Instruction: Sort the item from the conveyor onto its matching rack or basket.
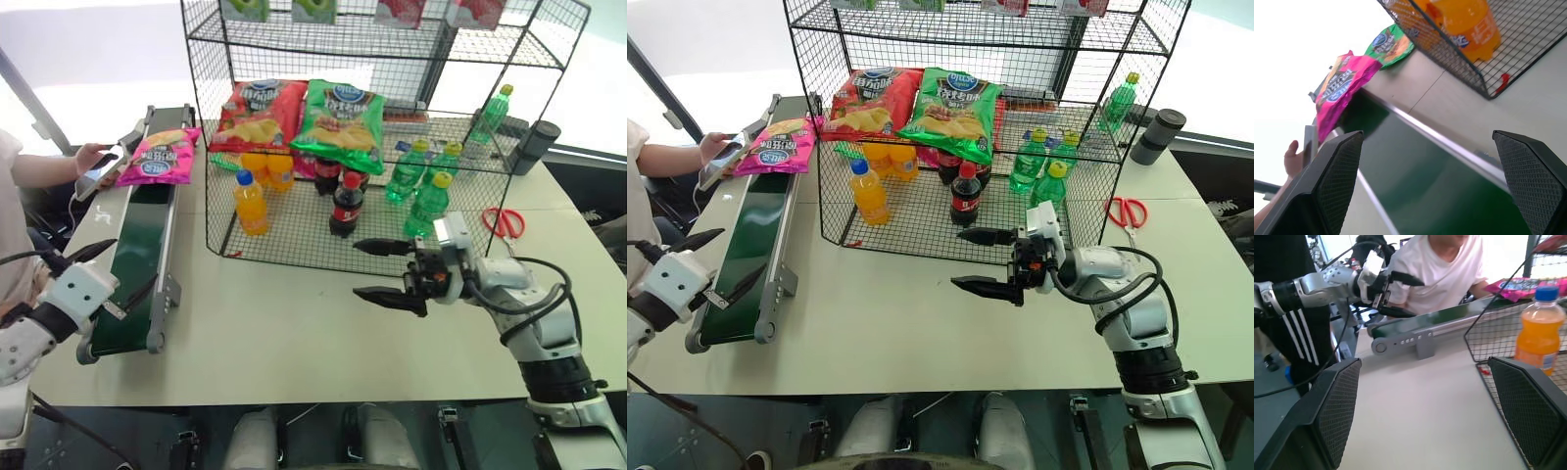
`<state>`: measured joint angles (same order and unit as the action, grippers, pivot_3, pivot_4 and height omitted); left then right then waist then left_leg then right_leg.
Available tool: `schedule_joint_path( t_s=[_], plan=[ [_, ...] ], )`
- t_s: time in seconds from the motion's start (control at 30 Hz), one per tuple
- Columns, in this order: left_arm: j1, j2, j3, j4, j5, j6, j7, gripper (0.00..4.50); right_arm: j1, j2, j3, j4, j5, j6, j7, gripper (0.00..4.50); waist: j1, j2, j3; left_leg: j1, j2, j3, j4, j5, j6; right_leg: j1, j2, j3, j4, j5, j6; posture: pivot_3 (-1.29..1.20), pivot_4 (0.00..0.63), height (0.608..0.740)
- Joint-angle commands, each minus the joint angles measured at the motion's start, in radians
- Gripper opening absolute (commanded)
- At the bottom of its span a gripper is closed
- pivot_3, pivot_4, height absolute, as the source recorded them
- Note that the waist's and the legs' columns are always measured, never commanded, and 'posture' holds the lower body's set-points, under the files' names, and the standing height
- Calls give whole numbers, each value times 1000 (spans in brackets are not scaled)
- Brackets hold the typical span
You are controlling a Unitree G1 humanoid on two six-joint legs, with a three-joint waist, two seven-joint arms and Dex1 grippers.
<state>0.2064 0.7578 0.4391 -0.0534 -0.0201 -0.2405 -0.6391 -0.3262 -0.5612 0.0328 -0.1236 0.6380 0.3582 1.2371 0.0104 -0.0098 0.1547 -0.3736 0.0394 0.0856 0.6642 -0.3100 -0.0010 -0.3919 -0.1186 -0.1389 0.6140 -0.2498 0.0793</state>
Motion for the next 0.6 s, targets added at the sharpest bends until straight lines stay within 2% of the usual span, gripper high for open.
schedule_joint_path(
  t_s=[0.03,0.2,0.33,0.6],
  plan=[
    [23,21,14,-48,59,-48,37,4500,-25,26,-15,10,-20,-47,-21,4333,0,0,0,0,0,0,0,0,0,0,0,0,0,0,0,0,150,740],
    [27,52,32,-78,152,-33,89,4500,-67,66,-20,63,-47,-82,-46,4333,-1,0,0,0,1,0,0,0,0,-1,0,0,1,0,-1,0,150,740],
    [5,93,44,-99,306,5,177,4500,-76,69,-6,94,-76,-118,-28,4333,0,0,0,0,1,1,0,0,0,-1,0,0,0,0,-1,0,150,740],
    [-24,74,-17,-160,500,159,272,4500,-75,84,-1,97,-98,-138,-33,4333,-3,0,0,0,1,1,-1,0,0,-1,1,0,1,0,-1,0,150,740]
  ],
)
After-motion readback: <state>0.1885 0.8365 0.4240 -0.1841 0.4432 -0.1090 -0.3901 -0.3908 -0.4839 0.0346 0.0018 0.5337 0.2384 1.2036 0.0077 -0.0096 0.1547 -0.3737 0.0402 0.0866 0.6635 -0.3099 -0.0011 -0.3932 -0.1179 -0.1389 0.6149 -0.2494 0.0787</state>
